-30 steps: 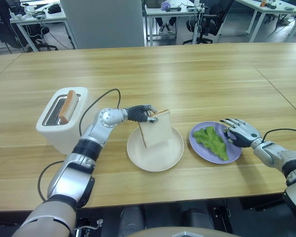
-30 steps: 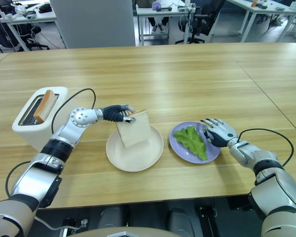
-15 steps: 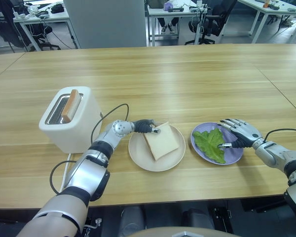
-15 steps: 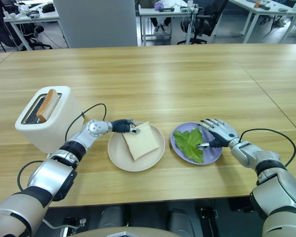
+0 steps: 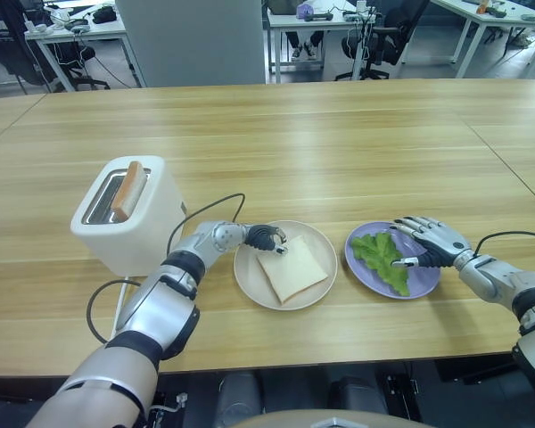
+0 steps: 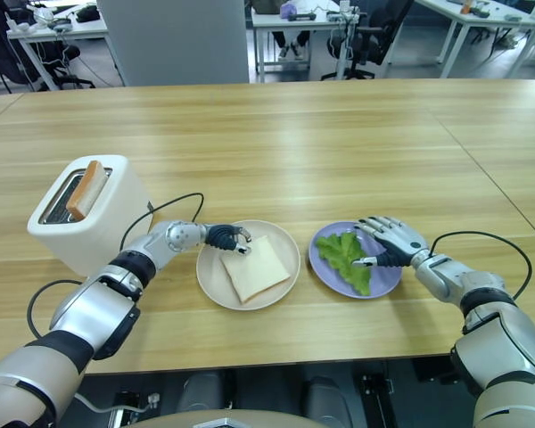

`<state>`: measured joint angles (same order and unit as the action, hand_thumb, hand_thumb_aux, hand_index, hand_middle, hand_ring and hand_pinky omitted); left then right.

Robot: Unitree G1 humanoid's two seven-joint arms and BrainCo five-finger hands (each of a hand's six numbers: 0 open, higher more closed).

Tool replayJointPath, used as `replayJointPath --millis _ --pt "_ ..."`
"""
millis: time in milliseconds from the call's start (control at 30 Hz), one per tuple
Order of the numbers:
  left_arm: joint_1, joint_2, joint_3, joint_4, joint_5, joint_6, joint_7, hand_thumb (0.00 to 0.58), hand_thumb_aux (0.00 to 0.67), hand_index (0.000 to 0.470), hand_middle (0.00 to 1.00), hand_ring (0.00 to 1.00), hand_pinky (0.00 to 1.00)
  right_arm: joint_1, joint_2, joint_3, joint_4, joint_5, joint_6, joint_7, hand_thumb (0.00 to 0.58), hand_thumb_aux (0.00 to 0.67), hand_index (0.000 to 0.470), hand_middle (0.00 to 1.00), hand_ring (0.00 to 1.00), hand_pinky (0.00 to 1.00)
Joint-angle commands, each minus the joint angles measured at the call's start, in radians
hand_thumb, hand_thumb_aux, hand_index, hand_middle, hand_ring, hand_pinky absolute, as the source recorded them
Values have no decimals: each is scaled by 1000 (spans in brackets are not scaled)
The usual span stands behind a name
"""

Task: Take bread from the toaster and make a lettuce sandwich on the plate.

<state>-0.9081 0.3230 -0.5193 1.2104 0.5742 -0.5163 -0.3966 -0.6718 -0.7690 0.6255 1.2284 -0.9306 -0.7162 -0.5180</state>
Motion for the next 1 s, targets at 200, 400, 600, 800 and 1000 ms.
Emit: replayJointPath --millis 200,400,600,800,1000 --pt "-66 63 -21 -70 79 -37 168 0 0 0 451 451 451 -16 30 44 17 -14 5 37 460 365 251 0 0 0" --pt "-60 146 20 -178 57 -38 200 0 0 0 0 0 0 -17 51 66 33 -17 18 60 580 670 460 0 0 0" --pt "24 310 113 -427 59 68 224 0 0 0 0 0 0 -26 55 67 33 -11 24 53 580 670 460 0 0 0" --pt "227 507 266 -799 69 251 173 0 0 0 0 0 0 -57 38 44 -28 0 -9 -11 580 670 460 0 0 0" --pt "440 660 429 -1007 98 444 145 0 0 0 0 0 0 -86 7 1 -183 22 -67 -30 580 670 460 0 0 0"
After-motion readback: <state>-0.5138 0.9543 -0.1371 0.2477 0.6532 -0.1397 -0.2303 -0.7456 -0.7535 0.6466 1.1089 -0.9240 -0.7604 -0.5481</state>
